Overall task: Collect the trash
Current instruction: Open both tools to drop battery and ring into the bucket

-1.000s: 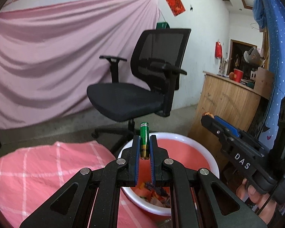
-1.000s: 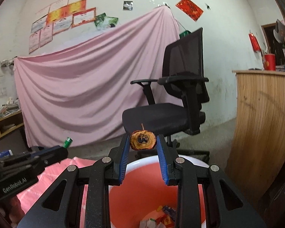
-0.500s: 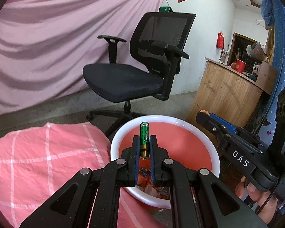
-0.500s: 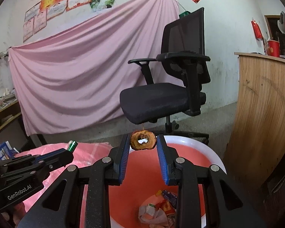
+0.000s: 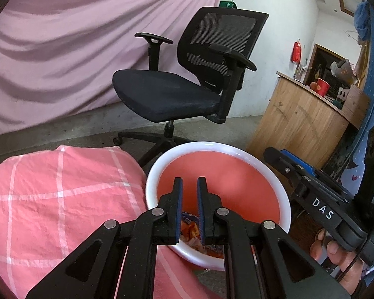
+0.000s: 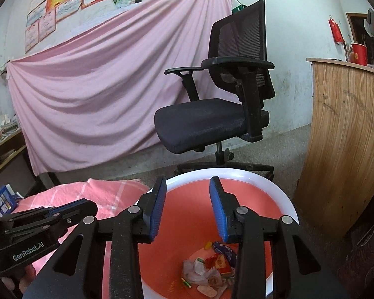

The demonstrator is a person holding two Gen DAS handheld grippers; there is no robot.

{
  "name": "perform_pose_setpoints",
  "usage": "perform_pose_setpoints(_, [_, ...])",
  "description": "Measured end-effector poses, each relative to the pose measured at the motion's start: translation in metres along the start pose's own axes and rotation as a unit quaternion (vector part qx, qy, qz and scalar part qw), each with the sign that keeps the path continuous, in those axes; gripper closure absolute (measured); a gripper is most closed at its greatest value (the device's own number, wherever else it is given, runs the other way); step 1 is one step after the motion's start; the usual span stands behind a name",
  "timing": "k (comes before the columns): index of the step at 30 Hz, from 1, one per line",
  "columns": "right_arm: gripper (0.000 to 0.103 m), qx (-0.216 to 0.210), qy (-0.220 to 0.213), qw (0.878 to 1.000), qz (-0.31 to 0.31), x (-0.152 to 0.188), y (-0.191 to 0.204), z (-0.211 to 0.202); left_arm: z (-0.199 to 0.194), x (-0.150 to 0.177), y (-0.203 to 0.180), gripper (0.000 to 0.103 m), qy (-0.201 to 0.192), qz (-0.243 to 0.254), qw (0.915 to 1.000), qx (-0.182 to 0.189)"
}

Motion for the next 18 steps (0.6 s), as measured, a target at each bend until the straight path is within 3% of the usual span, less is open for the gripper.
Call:
perform_pose_setpoints(11, [0.068,-0.003,-0.001,1.000,-0.005,-0.002,0.006,0.001,-0.017,-0.007,0.017,0.094,-0.016,-0.004,0.9997,-0.021])
perform_pose_setpoints(13, [0.066,-0.004,-0.002,1.000,-0.005,-0.002,0.007,0.001,-0.020,-0.008,0.019,0.089,-0.018,-0.005,0.9996,-0.024])
perform_pose_setpoints(15, [0.064,-0.006,-0.003,1.000,-0.006,-0.002,0.010,0.001,-0.027,-0.009,0.023,0.077,-0.024,-0.006,0.9992,-0.030])
perform_pose_setpoints(18, [0.063,-0.007,-0.004,1.000,-0.008,-0.003,0.013,0.001,-0.034,-0.010,0.028,0.073,-0.032,-0.008,0.9987,-0.039])
Point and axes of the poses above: each gripper's, at about its wrist camera, not at the fingertips, and z roughly the way its jaws point, y to its left, x to its underside, the point moved 10 cm from there along z, roughly the way its jaws point, and after that the axes turned 2 degrees about -y, right-handed, at the moved point
